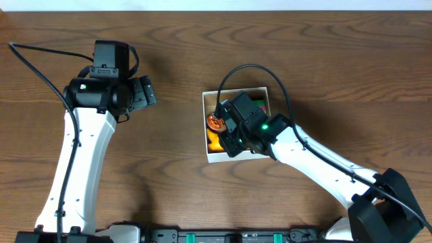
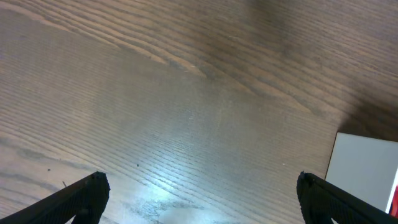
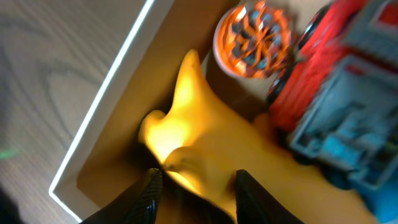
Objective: Pack container
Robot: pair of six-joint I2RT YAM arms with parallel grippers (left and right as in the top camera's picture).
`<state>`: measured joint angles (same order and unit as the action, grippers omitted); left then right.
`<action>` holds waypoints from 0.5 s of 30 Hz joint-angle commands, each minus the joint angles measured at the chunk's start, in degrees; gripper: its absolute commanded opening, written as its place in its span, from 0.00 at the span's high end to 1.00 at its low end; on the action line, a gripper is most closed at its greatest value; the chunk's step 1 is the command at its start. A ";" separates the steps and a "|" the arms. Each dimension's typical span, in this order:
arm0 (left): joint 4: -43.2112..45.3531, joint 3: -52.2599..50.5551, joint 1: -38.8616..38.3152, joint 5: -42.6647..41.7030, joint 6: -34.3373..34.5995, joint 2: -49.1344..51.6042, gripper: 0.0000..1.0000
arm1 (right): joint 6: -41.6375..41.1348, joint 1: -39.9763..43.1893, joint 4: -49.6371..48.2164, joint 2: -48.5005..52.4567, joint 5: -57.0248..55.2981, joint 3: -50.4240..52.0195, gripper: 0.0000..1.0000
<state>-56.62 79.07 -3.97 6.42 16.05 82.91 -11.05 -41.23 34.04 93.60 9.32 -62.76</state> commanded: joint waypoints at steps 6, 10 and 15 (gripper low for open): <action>-0.33 0.55 0.04 0.33 -0.98 -0.61 0.02 | 0.52 2.32 1.16 -2.78 -9.33 -7.04 0.57; -0.33 0.55 0.04 0.33 -0.98 -0.61 0.02 | -2.80 5.01 1.14 -3.76 -14.43 -8.37 0.55; -0.31 0.55 0.04 0.33 -0.98 -0.61 0.02 | -9.33 10.16 0.68 -4.20 -23.17 -8.46 0.53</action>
<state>-56.66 79.07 -3.97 6.42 16.05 82.91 -15.40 -33.78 34.83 90.48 -6.13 -70.35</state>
